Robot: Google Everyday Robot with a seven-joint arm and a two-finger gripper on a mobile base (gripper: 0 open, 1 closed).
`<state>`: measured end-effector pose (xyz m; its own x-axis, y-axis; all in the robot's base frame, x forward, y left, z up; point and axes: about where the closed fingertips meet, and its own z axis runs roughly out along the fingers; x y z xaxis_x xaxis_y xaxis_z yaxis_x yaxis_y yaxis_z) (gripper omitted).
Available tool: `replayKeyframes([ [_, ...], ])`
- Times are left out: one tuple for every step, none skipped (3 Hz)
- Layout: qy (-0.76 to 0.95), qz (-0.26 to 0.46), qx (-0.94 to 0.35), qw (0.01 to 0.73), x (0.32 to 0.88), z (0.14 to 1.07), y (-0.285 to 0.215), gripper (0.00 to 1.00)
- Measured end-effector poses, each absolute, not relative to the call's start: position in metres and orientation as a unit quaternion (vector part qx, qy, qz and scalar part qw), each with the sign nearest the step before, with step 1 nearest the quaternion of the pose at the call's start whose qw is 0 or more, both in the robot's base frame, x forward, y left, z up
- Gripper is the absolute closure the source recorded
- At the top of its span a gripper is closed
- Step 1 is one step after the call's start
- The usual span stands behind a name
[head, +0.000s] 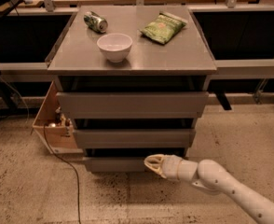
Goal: Close middle drawer
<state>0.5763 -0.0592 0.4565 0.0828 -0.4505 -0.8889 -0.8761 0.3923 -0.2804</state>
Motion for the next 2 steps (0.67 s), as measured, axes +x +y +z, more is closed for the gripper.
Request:
replayKeyframes([
  [0.654, 0.184, -0.538, 0.498, 0.534, 0.505, -0.079, 1.0],
  [0.656, 0.161, -0.56, 0.48, 0.518, 0.549, -0.09, 1.0],
])
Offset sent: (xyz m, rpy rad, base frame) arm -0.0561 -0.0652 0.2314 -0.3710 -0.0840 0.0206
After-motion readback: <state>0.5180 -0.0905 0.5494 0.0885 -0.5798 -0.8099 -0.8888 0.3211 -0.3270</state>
